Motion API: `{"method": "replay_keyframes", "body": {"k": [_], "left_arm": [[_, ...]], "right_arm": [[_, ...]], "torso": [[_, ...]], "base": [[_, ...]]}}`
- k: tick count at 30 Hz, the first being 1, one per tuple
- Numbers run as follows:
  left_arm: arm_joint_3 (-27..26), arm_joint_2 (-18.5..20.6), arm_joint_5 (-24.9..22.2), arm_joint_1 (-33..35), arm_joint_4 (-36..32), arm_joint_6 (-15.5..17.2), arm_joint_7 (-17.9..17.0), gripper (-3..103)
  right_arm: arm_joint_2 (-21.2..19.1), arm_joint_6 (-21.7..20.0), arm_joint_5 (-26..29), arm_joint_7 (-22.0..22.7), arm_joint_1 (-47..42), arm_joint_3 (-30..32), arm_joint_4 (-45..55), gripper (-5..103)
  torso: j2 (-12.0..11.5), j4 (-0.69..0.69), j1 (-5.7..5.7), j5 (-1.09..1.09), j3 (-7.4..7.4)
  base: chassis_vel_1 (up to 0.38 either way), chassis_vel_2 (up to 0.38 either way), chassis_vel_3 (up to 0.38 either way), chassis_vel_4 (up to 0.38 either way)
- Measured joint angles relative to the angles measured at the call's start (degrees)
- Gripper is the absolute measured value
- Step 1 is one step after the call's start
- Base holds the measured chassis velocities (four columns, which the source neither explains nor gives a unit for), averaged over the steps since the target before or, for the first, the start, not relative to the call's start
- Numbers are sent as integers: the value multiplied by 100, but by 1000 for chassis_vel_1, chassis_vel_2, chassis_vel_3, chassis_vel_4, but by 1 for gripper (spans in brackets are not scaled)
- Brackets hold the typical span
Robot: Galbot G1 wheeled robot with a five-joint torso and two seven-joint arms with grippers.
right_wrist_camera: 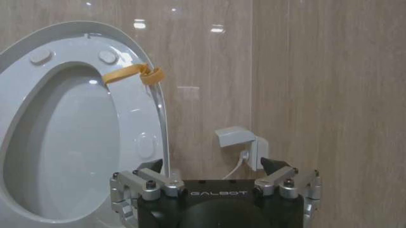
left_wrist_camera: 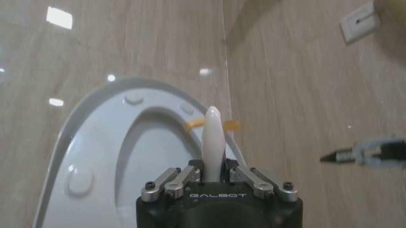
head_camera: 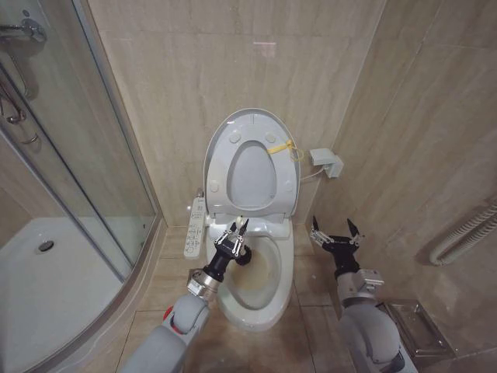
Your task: Open the toilet lid, clean the toilet bowl with a toilet brush, close the toilet lid, and flush.
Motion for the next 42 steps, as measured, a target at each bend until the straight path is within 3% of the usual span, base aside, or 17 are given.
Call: {"method": "replay_keyframes", "body": {"k": [6,14,22,33,37,42], "left_arm": [[-276,157,247,549,-769,211,-173,20],[-901,377,765,1665,-1928,532,-708,20],[-1322,421,1044,2410,-2456,548,-847,20],[-2344,206,1268,3488,-2309,-31,-1125,20],[-2596,137,1272,3586,-1957,-392,-1258,20],[-2571,0,1272,3217,-896,-892,-1579,20]], "right_arm": [[0,0,0,0,0,0,0,100],[0,0,0,0,0,0,0,100],[0,0,0,0,0,0,0,100],[0,0,0,0,0,0,0,100],[0,0,0,0,0,0,0,100],[0,0,0,0,0,0,0,100]], "torso": [[0,-1,0,0,0],[0,0,-1,-1,0],[0,-2,0,-1,0],[0,0,-1,-1,0],[1,0,-1,0,0],[0,-1,0,-2,0]], "base": [[0,0,0,0],[0,0,0,0],[0,0,0,0],[0,0,0,0],[0,0,0,0],[0,0,0,0]]}}
